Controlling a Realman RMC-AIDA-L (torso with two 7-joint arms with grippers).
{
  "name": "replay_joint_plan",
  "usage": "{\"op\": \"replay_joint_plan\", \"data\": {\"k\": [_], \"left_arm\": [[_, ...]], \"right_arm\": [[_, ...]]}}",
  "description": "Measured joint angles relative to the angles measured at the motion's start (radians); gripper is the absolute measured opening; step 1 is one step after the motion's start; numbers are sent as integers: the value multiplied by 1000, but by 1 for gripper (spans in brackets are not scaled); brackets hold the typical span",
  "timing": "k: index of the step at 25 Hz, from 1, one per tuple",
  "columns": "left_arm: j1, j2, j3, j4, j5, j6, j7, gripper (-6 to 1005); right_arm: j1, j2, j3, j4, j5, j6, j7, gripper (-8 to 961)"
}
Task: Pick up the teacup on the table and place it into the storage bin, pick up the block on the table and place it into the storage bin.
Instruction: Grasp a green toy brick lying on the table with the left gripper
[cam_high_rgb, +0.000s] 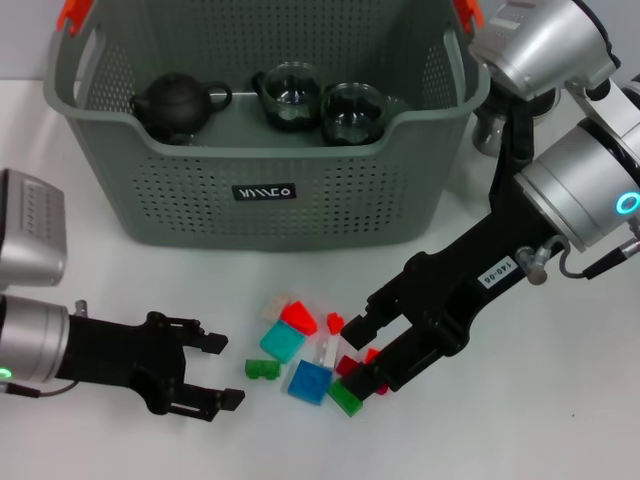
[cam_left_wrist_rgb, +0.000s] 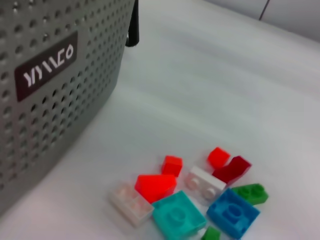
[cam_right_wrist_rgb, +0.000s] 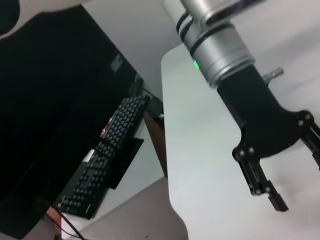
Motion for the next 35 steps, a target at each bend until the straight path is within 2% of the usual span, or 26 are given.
{"op": "replay_joint_plan", "data": {"k": [5,14,26,35], "left_arm": [[0,-14,10,-14,-1,-49,35,792],[-6,-17,10,-15,-9,-60,64,783],[-7,-44,2,-21,-13,-68,111,771],[0,-46,-1,-49,-35,-87,145,762]], "right_arm": [[-2,0,9,-1,9,4,1,703],[-2,0,25,0,9,14,-2,704],[-4,-2,29,-4,10,15,-5,704],[-4,-3,37,-4,10,15,-8,704]]}}
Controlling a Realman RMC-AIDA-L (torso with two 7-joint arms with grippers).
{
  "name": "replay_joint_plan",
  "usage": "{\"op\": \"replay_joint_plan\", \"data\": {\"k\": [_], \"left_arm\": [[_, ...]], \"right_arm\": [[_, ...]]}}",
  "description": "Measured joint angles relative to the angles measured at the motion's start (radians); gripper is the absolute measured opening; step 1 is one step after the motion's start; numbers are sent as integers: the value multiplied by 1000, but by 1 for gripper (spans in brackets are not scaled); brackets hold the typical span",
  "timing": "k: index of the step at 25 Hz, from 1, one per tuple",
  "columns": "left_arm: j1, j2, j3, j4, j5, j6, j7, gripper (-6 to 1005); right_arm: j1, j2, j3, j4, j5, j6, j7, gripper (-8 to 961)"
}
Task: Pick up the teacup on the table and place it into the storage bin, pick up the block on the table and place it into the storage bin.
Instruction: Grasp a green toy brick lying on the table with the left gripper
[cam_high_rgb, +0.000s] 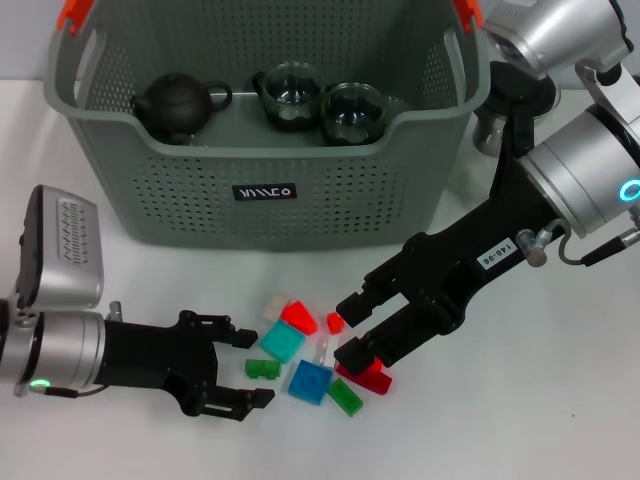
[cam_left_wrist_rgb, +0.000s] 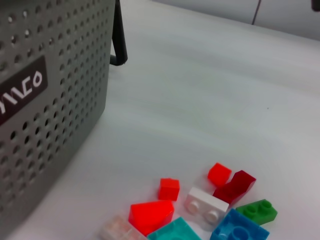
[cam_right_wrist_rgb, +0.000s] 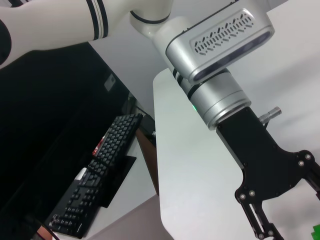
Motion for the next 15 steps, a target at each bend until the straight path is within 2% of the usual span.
{"op": "replay_joint_plan", "data": {"k": [9,15], "left_arm": [[-1,0,0,-21,-5,-26,6,753],[0,0,0,-30,-7,-34,10,610]], "right_arm": [[0,0,0,0,0,0,1,704],[0,0,1,0,0,0,0,704]]}}
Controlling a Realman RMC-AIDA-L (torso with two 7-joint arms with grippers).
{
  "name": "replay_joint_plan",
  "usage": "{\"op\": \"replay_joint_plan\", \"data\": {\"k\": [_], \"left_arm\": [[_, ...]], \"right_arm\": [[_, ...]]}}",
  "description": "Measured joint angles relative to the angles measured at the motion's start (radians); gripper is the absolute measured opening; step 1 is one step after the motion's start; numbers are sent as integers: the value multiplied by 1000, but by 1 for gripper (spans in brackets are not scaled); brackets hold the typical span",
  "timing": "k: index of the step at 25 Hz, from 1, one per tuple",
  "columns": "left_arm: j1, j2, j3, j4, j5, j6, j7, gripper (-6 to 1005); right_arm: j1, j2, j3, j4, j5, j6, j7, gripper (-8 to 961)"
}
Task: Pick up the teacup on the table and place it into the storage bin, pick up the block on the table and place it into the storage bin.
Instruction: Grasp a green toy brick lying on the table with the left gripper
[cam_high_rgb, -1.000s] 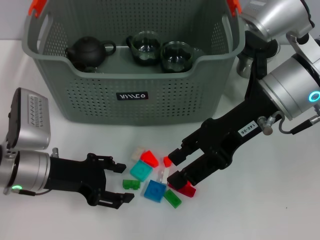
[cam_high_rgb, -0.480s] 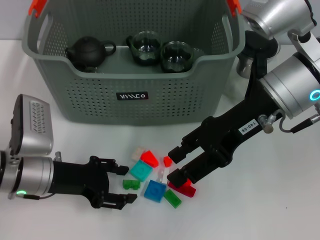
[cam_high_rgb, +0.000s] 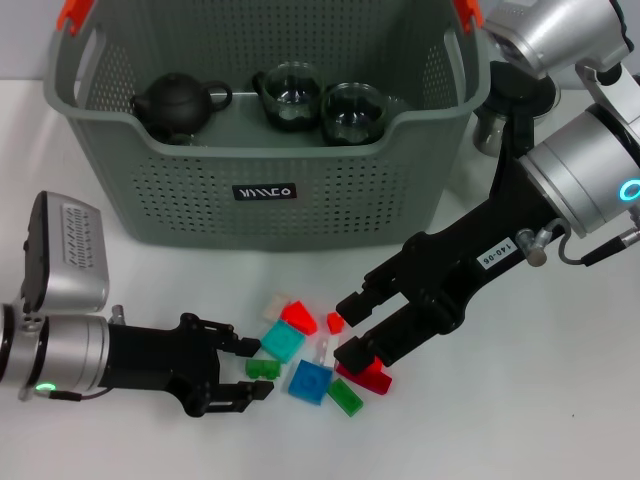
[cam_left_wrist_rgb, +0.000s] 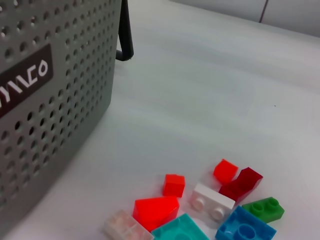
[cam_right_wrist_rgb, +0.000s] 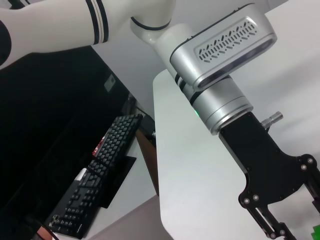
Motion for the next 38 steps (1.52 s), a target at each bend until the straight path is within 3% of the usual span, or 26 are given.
{"op": "replay_joint_plan", "data": {"k": [5,29,34,38], "left_arm": [[0,0,0,-5,-15,-1,18,546],[0,1,0,-39,-20,-41,38,484],[0,2,-2,-42,-20,-54,38,332],[0,2,-2,-42,-20,-55,38,282]], "right_arm": [[-1,0,9,0,0,0,0,703],[-3,2,11,0,0,1,0,703],[-3,2,12,0,1,1,0,703],[-3,2,13,0,4,1,0,703]]}}
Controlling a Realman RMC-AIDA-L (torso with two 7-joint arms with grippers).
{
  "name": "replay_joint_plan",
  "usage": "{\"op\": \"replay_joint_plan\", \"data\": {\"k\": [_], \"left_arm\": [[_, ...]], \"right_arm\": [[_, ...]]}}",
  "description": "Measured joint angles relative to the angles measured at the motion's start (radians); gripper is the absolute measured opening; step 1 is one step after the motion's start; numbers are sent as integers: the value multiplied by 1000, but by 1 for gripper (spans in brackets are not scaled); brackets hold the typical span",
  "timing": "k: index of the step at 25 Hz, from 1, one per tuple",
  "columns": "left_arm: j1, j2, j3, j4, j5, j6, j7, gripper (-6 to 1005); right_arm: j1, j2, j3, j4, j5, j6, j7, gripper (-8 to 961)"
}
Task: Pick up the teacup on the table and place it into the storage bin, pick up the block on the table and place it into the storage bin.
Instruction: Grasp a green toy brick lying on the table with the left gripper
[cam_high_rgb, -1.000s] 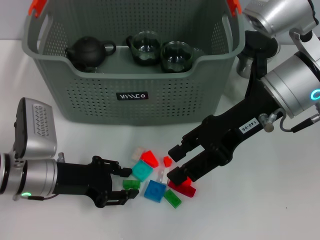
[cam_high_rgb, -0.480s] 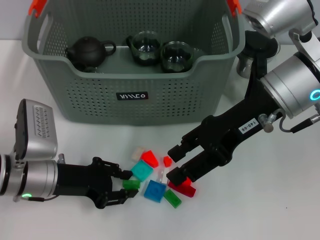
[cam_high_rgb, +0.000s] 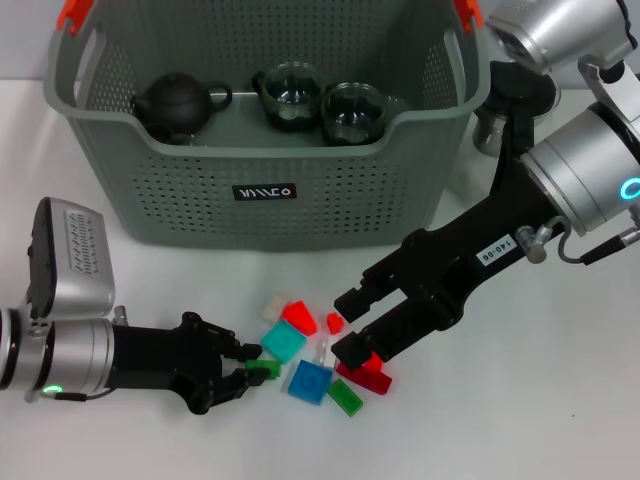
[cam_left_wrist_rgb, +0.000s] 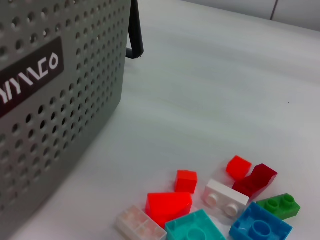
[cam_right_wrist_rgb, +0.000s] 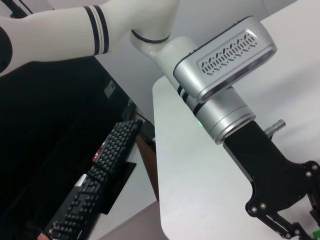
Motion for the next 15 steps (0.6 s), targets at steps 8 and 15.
{"op": "replay_joint_plan", "data": {"k": [8,15], "left_arm": [[0,1,0,0,0,0,2,223],[0,4,0,0,4,4,-2,184]], "right_arm": [[-5,-2,0,0,10,0,0,703],[-6,-2,0,0,13,0,0,704]]}}
